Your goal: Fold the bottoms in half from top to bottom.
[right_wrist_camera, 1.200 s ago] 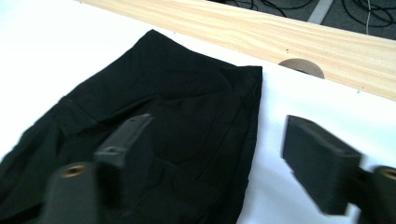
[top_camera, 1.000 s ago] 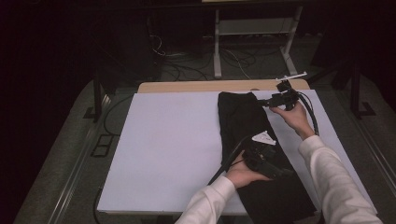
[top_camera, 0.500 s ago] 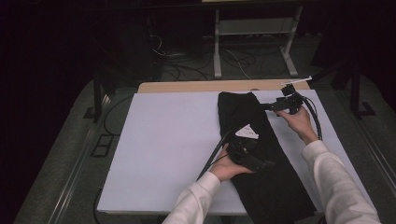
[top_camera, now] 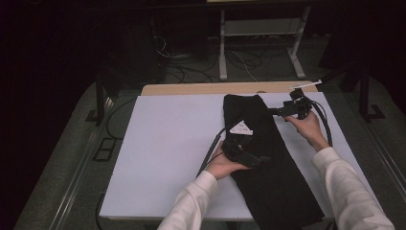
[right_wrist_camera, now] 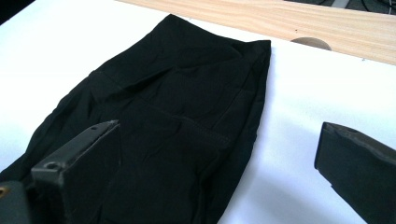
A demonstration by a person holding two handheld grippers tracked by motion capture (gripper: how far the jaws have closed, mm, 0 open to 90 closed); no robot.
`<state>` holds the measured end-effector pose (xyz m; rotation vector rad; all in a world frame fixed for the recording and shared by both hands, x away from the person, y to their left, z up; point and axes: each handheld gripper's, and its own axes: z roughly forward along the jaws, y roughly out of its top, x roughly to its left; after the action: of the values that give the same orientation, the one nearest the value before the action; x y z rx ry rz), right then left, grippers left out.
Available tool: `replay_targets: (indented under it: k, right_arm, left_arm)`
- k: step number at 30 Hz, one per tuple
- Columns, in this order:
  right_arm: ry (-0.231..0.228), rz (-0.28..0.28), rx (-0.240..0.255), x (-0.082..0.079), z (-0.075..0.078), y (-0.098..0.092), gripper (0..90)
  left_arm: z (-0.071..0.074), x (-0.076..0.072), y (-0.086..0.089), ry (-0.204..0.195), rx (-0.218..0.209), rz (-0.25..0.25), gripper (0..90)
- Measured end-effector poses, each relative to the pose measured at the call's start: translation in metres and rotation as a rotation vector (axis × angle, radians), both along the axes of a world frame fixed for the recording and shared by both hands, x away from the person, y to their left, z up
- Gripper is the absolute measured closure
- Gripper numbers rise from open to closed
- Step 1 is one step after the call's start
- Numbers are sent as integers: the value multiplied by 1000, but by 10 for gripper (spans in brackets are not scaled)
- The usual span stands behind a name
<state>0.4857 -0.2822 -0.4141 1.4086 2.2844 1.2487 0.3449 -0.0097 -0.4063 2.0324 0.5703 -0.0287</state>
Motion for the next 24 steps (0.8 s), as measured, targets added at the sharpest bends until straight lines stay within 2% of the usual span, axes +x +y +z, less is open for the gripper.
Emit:
replay_targets:
  k: [3,6,8,12,16,22,24]
  right_arm:
    - [-5,0,-9,-1,0,-1,9]
    - [-14,-5,-26,-2,0,-1,9]
    - [-15,-4,-23,-3,0,-1,9]
    - [-14,4,-22,-5,-1,0,9]
    - [-7,3,-17,-6,-3,-2,9]
    - [-9,2,-11,-6,-5,-3,9]
    - [-8,6,-9,-7,-5,-3,9]
  left_arm:
    - [2,3,5,-13,5,20,0]
    - [2,8,11,-30,-16,41,0]
    - [2,12,15,-34,-27,59,0]
    - [4,19,22,-46,-17,84,0]
    - [6,26,28,-51,-7,97,0]
    - [5,34,38,-63,-27,121,0]
    - [4,37,40,-64,-21,124,0]
